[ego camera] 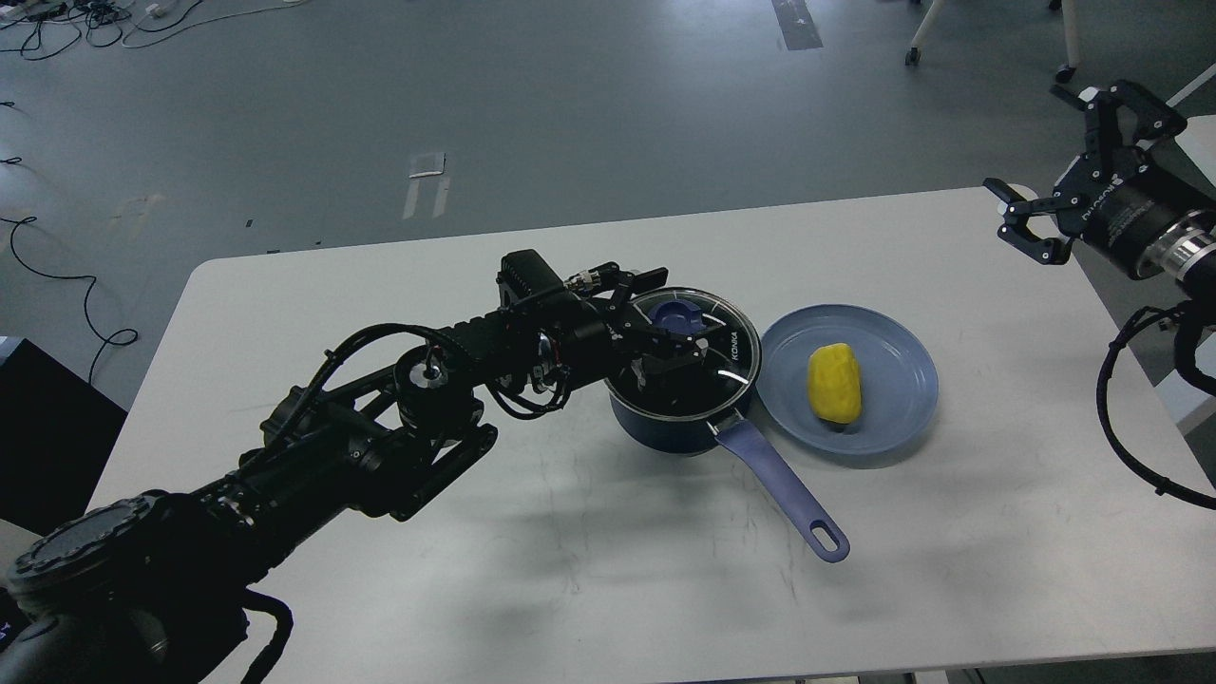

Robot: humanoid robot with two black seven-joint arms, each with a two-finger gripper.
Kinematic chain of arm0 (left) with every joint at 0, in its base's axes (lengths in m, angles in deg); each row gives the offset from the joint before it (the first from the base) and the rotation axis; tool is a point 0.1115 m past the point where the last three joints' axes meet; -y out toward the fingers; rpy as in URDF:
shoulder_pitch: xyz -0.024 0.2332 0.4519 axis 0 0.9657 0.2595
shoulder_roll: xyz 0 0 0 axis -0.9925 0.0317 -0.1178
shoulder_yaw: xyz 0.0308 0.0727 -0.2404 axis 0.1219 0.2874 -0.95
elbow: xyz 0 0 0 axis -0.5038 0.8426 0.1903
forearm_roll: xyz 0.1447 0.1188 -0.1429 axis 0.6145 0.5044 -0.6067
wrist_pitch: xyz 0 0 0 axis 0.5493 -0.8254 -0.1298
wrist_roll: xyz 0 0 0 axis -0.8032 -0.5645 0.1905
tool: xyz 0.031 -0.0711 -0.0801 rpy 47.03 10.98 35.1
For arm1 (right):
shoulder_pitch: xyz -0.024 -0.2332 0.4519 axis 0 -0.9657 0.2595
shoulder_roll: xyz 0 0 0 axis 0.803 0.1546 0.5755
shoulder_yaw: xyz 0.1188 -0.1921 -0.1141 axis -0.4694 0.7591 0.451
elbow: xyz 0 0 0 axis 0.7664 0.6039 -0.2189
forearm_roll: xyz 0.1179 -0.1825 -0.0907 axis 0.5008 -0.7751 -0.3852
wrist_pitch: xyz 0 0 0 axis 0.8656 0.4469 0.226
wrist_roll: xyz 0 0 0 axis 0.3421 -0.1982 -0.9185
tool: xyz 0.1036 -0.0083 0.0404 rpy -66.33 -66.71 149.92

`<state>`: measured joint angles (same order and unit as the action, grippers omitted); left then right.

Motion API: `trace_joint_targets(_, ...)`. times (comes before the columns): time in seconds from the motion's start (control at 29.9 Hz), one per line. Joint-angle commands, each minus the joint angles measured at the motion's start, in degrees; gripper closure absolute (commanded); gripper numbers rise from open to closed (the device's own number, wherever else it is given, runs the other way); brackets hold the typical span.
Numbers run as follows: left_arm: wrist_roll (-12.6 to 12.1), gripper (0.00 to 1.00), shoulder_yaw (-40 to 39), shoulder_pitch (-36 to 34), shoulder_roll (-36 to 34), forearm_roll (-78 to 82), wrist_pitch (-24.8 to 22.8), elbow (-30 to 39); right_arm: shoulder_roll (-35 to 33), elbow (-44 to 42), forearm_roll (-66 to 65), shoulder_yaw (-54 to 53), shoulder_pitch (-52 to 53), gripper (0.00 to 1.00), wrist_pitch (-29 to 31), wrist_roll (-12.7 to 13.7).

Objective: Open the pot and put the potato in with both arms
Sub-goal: 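Close the left gripper on the blue lid knob, then lift the glass lid off the saucepan with the left gripper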

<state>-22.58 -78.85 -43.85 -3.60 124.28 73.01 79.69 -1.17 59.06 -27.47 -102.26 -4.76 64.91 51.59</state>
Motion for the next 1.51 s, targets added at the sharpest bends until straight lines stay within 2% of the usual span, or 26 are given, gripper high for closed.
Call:
trace_joint_targets(0.0,0.0,0.02,0.7,0.1,0.0,0.1,0.3,0.0,0.0,0.0,0.0,0.1,0.0,0.00,0.0,0.0)
trace_joint_targets(0.8,0.0,0.03,2.1,0.4,0.0,0.3,0.5,-2.3,0.3,-1.4,0.0,0.5,-0.1,0.00,0.0,0.0)
trace_joint_targets(1.17,0.0,0.13,5.0,-0.1,0.1,0.3,0.8,-2.3,0.6,-2.1,0.0,0.8,-0.2,0.00,0.0,0.0)
trace_joint_targets(1.34,0.0,0.30,5.0,-0.3,0.1,0.4,0.8,-2.3,0.6,-2.3,-0.1,1.0,-0.3,0.00,0.1,0.0)
trace_joint_targets(1.47,0.0,0.61,5.2,-0.3,0.1,0.3,0.8,-2.8,0.6,-2.3,-0.1,1.0,-0.4,0.00,0.1,0.0)
